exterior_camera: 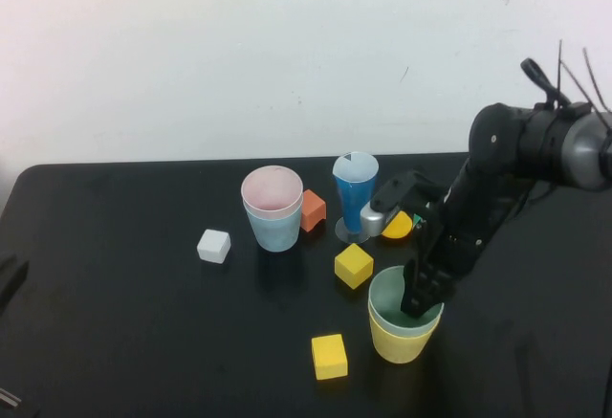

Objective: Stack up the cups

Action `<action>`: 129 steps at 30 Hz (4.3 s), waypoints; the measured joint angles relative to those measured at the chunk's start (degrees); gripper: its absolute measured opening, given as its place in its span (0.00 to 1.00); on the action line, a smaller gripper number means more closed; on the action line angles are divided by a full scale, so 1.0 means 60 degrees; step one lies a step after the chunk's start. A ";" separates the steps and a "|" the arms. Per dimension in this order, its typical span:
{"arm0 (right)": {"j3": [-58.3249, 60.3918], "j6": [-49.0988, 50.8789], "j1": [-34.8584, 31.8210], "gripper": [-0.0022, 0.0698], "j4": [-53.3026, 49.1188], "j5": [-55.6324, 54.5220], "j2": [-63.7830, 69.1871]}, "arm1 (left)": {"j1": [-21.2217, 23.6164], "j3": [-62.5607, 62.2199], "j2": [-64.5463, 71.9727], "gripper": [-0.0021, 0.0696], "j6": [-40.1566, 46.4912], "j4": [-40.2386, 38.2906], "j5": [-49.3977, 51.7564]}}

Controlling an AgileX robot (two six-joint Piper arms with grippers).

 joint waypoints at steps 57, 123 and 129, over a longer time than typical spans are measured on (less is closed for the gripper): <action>-0.7974 0.1658 0.1757 0.14 -0.3174 0.1411 0.0040 | 0.0000 0.0107 -0.0805 0.03 -0.2587 0.1603 -0.0408; 1.1597 0.5423 0.1757 0.03 -0.5713 -0.3071 -1.9933 | 0.0000 0.5049 -0.4292 0.03 -0.3695 0.0953 -0.1095; 1.1597 0.5423 0.1757 0.03 -0.5713 -0.3071 -1.9933 | 0.0114 0.5065 -0.4292 0.03 -0.3695 0.0593 -0.1113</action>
